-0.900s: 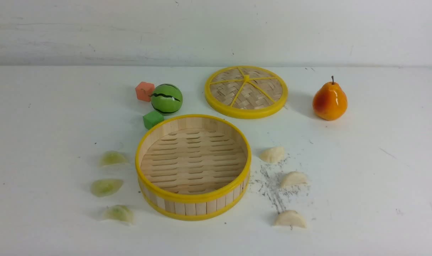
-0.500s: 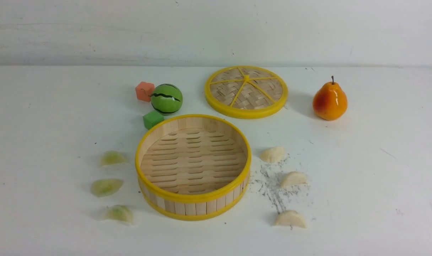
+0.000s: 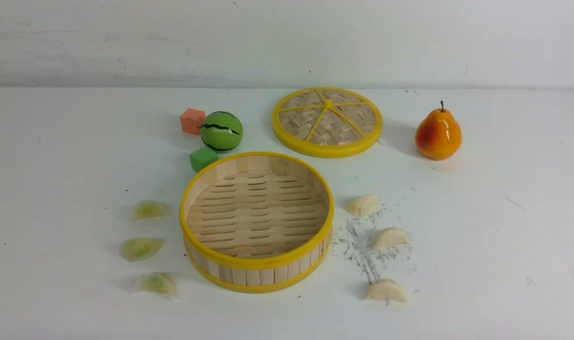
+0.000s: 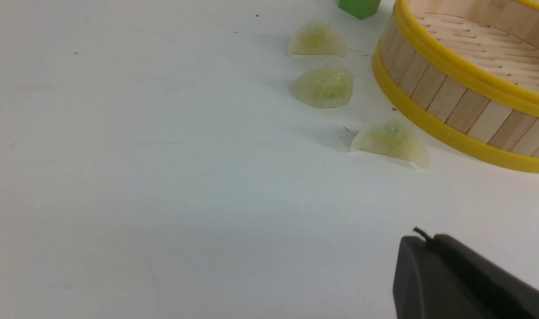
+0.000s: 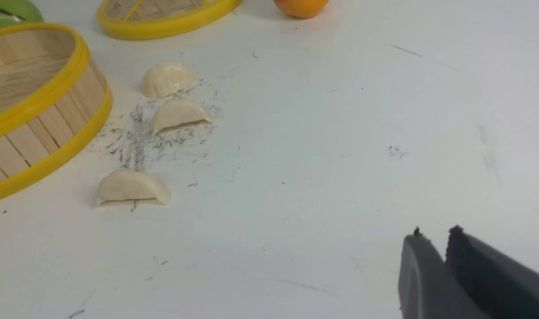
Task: Put the dumplings into the steamer on the white table.
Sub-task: 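Reach for and grasp a dumpling on the table with the left gripper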
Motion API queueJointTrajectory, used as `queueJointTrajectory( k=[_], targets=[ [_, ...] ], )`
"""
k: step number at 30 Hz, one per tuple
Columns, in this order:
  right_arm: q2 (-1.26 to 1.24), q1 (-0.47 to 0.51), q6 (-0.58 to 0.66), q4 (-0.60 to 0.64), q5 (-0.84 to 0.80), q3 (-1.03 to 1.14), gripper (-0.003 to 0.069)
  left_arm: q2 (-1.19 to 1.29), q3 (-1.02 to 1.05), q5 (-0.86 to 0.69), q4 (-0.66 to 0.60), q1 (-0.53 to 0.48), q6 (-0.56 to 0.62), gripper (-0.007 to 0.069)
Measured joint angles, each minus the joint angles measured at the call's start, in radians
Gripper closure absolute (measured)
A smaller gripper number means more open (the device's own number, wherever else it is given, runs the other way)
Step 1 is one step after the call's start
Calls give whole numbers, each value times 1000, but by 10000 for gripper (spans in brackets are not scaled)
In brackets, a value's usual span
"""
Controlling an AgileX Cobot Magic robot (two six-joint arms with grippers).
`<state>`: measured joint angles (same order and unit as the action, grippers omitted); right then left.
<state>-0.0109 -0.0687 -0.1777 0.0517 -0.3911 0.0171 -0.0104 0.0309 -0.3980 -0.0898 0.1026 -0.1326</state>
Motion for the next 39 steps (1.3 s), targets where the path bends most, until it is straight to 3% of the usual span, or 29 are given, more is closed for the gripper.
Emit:
queueJointTrajectory(
  k=[11, 17, 27, 33, 39],
  targets=[
    [0, 0, 4, -150, 8, 0, 562, 0, 0, 42, 0, 0, 1, 607],
    [0, 0, 4, -186, 38, 3, 557, 0, 0, 180, 0, 0, 1, 603],
    [0, 0, 6, -273, 563, 10, 547, 0, 0, 624, 4, 0, 1, 596],
    [0, 0, -141, -277, 977, 10, 545, 0, 0, 830, 3, 0, -119, 589],
    [0, 0, -179, -274, 1061, -3, 551, 0, -25, 955, 9, 0, -264, 586]
  ],
)
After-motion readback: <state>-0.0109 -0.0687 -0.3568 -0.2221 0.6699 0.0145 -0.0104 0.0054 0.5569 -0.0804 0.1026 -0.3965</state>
